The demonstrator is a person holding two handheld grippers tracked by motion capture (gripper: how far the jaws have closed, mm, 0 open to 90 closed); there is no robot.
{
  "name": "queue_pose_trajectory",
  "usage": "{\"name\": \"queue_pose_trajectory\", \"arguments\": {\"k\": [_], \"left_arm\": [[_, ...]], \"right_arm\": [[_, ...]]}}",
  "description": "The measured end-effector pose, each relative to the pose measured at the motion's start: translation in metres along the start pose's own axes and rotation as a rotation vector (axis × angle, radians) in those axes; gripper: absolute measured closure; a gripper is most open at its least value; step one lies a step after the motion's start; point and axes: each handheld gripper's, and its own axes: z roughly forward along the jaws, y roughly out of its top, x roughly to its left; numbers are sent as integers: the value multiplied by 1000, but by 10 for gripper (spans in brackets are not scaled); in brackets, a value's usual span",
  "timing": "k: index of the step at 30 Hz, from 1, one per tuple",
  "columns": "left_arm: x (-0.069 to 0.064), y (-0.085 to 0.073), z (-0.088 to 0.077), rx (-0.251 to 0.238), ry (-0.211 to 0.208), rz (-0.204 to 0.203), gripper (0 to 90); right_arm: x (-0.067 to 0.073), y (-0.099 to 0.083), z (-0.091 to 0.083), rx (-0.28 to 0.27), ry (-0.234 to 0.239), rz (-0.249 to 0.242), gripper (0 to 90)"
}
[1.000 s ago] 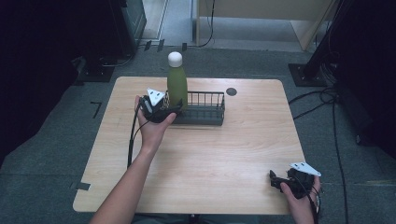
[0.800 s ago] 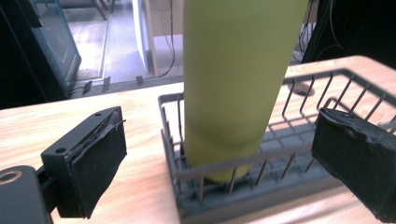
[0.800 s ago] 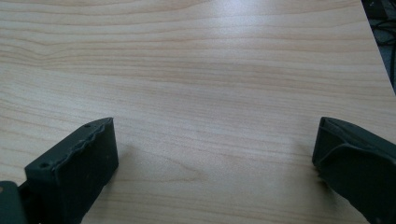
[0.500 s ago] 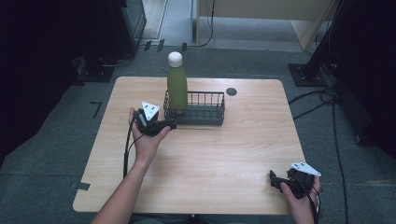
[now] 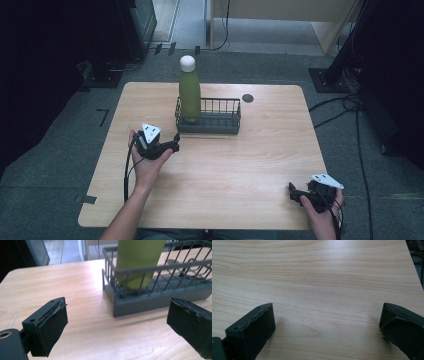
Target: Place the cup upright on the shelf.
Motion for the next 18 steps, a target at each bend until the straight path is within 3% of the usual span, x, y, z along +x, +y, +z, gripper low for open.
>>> {"name": "queue_pose_trajectory", "arguments": {"k": [10, 18], "left_arm": [[18, -30, -16, 47, 24, -3, 39], [36, -54, -27, 119, 67, -20, 39]], "right_arm": [[0, 0, 0, 0, 0, 0, 0], [0, 0, 0, 0, 0, -2, 0]]}}
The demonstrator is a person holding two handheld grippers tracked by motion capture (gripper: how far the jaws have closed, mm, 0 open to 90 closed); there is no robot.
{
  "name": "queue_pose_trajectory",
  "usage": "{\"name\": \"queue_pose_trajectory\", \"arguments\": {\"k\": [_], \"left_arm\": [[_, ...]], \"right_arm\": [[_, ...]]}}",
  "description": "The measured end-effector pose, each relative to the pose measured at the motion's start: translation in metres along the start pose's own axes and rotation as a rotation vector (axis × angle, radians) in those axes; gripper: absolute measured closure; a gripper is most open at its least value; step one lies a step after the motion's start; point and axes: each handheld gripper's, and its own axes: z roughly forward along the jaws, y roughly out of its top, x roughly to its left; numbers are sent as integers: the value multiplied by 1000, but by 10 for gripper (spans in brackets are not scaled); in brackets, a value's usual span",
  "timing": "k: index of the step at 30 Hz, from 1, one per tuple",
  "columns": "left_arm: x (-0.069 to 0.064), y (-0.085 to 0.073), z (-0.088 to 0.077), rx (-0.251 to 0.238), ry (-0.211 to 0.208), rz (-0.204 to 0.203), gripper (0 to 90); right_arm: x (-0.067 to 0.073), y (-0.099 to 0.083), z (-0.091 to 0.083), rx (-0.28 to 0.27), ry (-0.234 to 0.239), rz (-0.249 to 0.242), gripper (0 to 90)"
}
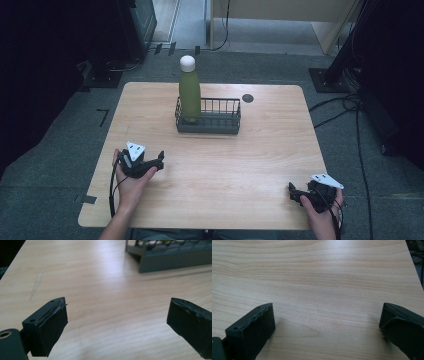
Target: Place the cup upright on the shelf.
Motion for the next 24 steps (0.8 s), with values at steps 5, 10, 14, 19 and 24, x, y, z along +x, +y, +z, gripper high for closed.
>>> {"name": "queue_pose_trajectory", "arguments": {"k": [5, 10, 14, 19, 24], "left_arm": [[11, -11, -4, 31, 24, -15, 39], [21, -24, -13, 54, 48, -14, 39], [28, -34, -20, 88, 52, -26, 39], [36, -43, -28, 120, 64, -29, 39], [44, -52, -39, 148, 85, -28, 39]], "right_arm": [[0, 0, 0, 0, 0, 0, 0], [0, 0, 0, 0, 0, 0, 0], [0, 0, 0, 0, 0, -1, 0], [0, 0, 0, 1, 0, 0, 0], [0, 0, 0, 0, -1, 0, 0]]}}
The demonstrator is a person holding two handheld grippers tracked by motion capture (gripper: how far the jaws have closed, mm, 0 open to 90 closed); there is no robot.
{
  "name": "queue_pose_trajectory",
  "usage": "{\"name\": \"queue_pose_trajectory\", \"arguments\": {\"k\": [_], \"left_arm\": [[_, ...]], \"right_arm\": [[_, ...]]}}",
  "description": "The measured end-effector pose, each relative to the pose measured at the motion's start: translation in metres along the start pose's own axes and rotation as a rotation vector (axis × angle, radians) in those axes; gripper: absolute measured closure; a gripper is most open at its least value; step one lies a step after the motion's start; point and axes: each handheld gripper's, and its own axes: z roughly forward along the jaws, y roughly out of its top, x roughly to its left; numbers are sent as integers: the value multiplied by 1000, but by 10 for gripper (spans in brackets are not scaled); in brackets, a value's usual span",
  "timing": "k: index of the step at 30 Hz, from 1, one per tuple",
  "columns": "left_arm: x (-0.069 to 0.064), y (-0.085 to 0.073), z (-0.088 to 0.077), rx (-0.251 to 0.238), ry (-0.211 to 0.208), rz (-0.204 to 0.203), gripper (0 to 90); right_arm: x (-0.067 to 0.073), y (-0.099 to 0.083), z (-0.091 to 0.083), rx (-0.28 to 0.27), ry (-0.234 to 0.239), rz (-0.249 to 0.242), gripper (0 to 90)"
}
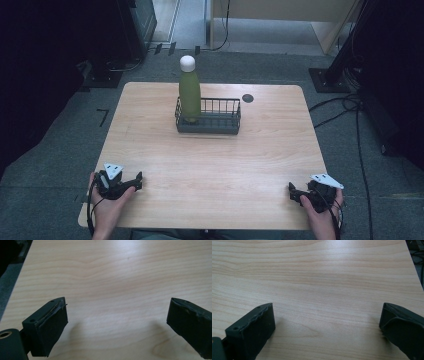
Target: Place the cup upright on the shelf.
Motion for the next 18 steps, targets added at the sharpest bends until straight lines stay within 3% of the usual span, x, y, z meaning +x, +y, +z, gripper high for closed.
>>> {"name": "queue_pose_trajectory", "arguments": {"k": [5, 7, 9, 18], "left_arm": [[10, -9, -6, 50, 15, 1, 49], [12, -10, -8, 55, 4, -2, 47], [19, -13, -9, 68, -27, -33, 46], [20, -14, -10, 69, -22, -37, 43]], "right_arm": [[0, 0, 0, 0, 0, 0, 0], [0, 0, 0, 0, 0, 0, 0], [0, 0, 0, 0, 0, 0, 0], [0, 0, 0, -1, -2, 0, 0]]}}
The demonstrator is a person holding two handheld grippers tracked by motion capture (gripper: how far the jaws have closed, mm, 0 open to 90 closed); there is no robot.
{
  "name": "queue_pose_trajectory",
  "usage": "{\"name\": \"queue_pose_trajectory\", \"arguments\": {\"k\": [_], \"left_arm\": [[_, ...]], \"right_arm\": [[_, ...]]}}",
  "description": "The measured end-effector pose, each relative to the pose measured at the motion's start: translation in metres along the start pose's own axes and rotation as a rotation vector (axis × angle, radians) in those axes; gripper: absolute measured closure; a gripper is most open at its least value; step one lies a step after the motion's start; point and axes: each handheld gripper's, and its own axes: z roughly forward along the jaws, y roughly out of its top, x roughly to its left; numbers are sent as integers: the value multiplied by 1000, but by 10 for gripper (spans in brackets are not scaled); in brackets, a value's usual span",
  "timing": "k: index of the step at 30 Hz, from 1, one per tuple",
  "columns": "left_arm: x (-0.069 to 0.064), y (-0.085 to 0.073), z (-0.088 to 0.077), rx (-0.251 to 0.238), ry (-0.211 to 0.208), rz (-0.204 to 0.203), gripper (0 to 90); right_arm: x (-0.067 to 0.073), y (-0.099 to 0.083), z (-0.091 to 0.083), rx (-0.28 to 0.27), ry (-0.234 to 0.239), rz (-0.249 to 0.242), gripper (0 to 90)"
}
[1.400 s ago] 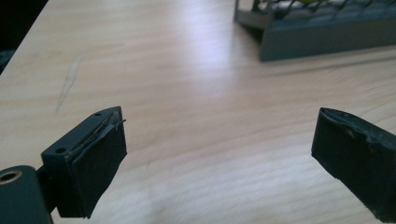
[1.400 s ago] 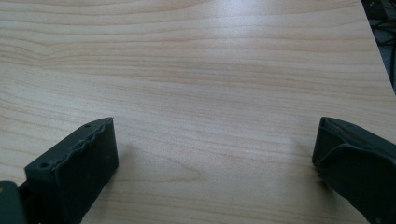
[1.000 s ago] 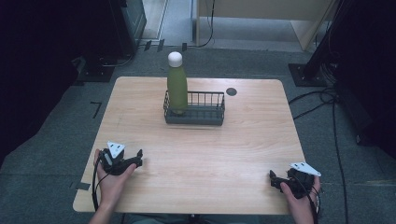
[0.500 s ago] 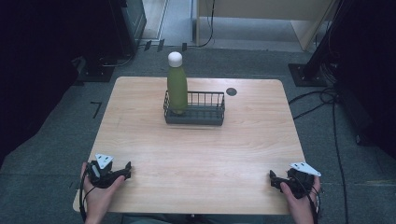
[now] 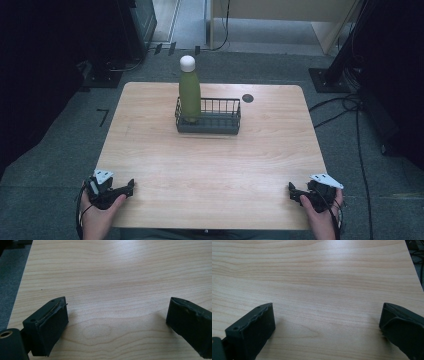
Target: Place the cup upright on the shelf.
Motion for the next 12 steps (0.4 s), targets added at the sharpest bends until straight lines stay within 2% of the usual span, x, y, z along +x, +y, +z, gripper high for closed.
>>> {"name": "queue_pose_trajectory", "arguments": {"k": [12], "left_arm": [[-2, 1, 1, 2, 12, -13, 38]], "right_arm": [[0, 0, 0, 1, 1, 0, 0]]}}
